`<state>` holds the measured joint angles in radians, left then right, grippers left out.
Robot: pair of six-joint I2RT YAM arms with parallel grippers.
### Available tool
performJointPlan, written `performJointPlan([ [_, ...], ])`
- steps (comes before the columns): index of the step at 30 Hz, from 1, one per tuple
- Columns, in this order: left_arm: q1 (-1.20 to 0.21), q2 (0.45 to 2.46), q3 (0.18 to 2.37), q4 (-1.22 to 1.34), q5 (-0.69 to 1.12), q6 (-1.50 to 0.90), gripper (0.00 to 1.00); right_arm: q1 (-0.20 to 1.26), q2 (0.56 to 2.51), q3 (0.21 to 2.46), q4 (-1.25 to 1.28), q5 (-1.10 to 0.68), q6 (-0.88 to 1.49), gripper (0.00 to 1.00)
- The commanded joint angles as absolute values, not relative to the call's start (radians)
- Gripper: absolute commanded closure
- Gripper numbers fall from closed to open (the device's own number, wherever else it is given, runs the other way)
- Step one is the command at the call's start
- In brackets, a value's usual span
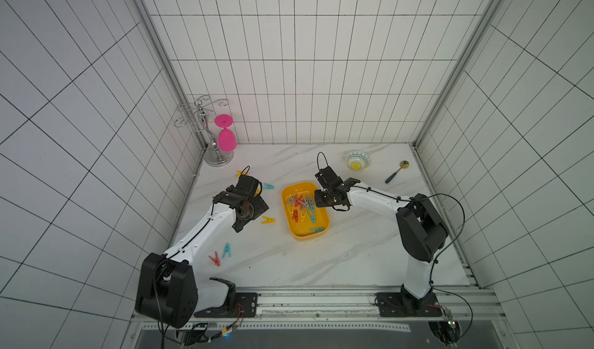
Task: Put the clothespins into the storage box
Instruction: Move the storage box to the center of the board.
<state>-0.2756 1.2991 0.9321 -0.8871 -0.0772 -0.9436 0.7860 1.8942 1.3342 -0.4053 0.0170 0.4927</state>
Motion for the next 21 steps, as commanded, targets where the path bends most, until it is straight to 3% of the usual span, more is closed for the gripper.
performJointPlan([
  [1, -0.284, 1.307, 0.918, -0.848, -0.075, -1.055, 0.04, 0.797, 1.914, 1.361, -0.366, -0.039, 0.558, 0.83],
  [21, -0.338, 1.542, 0.982, -0.813, -0.095, -1.305, 0.12, 0.808, 1.69, 1.175, -0.361, -0.043, 0.543, 0.61],
])
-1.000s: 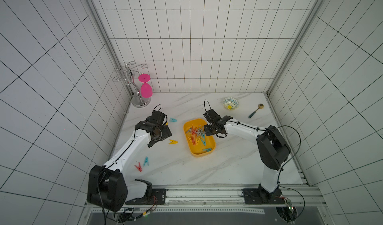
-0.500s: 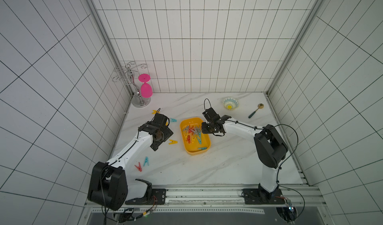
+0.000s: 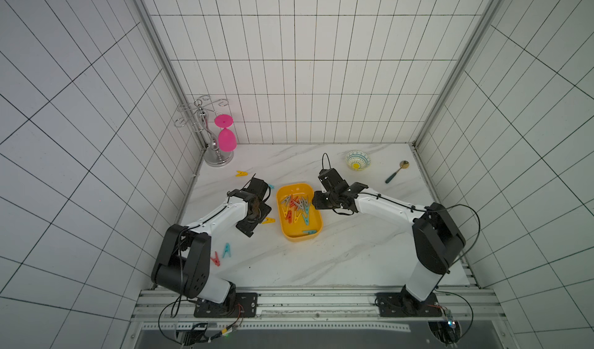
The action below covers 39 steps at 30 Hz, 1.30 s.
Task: Put the clothespins into the storage box
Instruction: Move the storage box to the center of the board, then pick up the clothespin from the center of the board.
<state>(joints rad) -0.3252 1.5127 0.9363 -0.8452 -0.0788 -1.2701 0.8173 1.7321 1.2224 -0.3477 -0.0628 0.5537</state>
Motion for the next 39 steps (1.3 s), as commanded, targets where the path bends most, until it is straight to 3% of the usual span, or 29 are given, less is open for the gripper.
performJointPlan([
  [1, -0.343, 1.554, 0.99, -0.812, -0.098, -1.31, 0.13, 0.807, 1.681, 1.168, -0.362, -0.04, 0.539, 0.61],
  [15, -0.369, 1.717, 1.053, -0.827, -0.05, -1.434, 0.15, 0.777, 1.596, 1.109, -0.376, -0.048, 0.514, 0.6],
  [20, -0.371, 1.744, 1.058, -0.835, -0.051, -1.461, 0.2, 0.773, 1.581, 1.093, -0.375, -0.051, 0.511, 0.61],
  [36, -0.361, 1.765, 1.024, -0.83, -0.072, -1.421, 0.56, 0.764, 1.534, 1.075, -0.39, -0.057, 0.496, 0.62],
  [39, -0.356, 1.755, 1.023, -0.835, -0.095, -1.397, 0.58, 0.765, 1.534, 1.074, -0.394, -0.061, 0.494, 0.62],
])
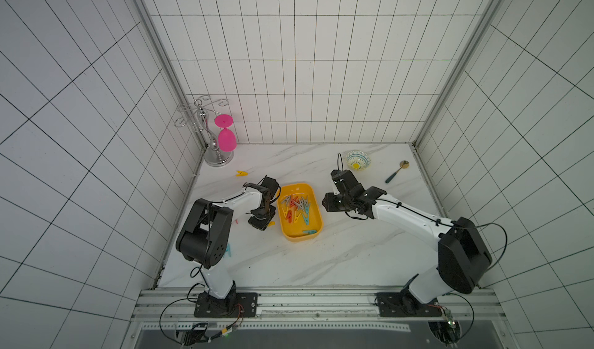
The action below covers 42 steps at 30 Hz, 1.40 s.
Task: Put the clothespins into the storage box
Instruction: Pick up the clothespin from the center of the board, then place the clothespin in the storage box.
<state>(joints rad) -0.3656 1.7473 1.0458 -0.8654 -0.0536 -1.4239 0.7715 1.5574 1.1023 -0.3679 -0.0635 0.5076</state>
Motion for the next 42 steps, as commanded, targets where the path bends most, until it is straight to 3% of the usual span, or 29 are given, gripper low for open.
performJointPlan([
  [1, -0.355, 1.752, 1.028, -0.838, -0.107, -1.385, 0.59, 0.764, 1.534, 1.075, -0.396, -0.06, 0.494, 0.62],
  [5, -0.355, 1.729, 1.062, -0.863, -0.178, -1.315, 0.64, 0.764, 1.531, 1.077, -0.402, -0.058, 0.489, 0.62],
  [19, -0.352, 1.596, 1.131, -0.934, -0.284, -1.184, 0.65, 0.763, 1.543, 1.087, -0.407, -0.047, 0.481, 0.62],
  [25, -0.403, 1.562, 1.292, -0.977, -0.3, -1.067, 0.64, 0.736, 1.531, 1.081, -0.413, -0.043, 0.472, 0.62],
  [34, -0.507, 1.784, 1.528, -1.001, -0.252, -0.95, 0.63, 0.7, 1.465, 1.045, -0.434, -0.038, 0.469, 0.62],
  [42, -0.574, 1.972, 1.639, -1.049, -0.328, -0.92, 0.62, 0.689, 1.404, 1.032, -0.46, -0.046, 0.469, 0.62],
])
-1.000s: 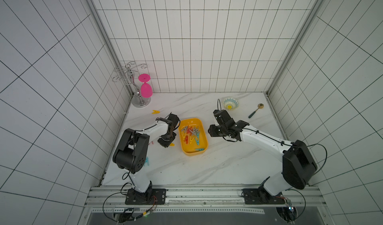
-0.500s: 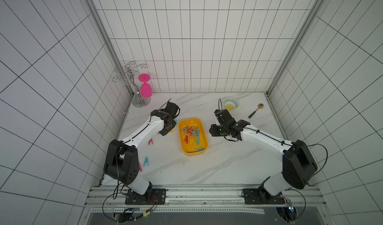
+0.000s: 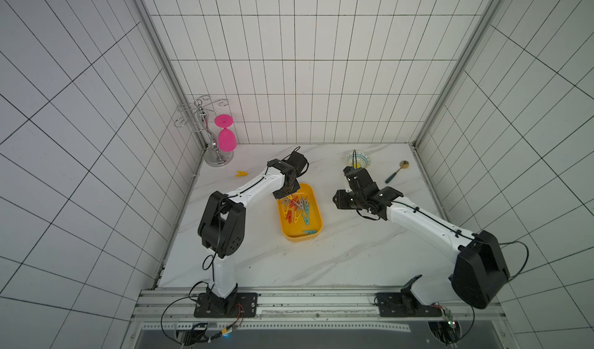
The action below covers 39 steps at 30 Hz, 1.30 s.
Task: Put the clothespins into the storage box
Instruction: Place the clothespin in the storage box, then pick up the clothespin from the center of the board.
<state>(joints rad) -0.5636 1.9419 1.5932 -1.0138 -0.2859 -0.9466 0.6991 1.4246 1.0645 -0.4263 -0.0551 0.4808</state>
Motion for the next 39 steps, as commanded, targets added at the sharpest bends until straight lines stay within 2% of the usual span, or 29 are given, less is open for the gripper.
performJointPlan([
  [1, -0.575, 1.987, 1.643, -1.05, -0.328, -0.918, 0.62, 0.69, 1.402, 1.032, -0.463, -0.054, 0.471, 0.62],
  [9, -0.581, 2.033, 1.65, -1.046, -0.312, -0.919, 0.55, 0.692, 1.386, 1.032, -0.47, -0.064, 0.468, 0.62],
  [20, -0.561, 1.841, 1.655, -1.058, -0.32, -0.87, 0.46, 0.692, 1.383, 1.046, -0.486, -0.064, 0.451, 0.61],
  [24, -0.53, 1.784, 1.572, -1.032, -0.319, -0.855, 0.46, 0.693, 1.382, 1.046, -0.492, -0.061, 0.442, 0.62],
  [28, -0.522, 1.76, 1.509, -1.036, -0.407, -0.829, 0.45, 0.693, 1.381, 1.049, -0.492, -0.065, 0.438, 0.62],
  [32, -0.466, 1.706, 1.439, -1.01, -0.407, -0.807, 0.39, 0.695, 1.387, 1.054, -0.497, -0.066, 0.431, 0.6],
  [39, -0.327, 1.64, 1.354, -0.915, -0.336, -0.706, 0.38, 0.712, 1.407, 1.056, -0.499, -0.069, 0.426, 0.6],
])
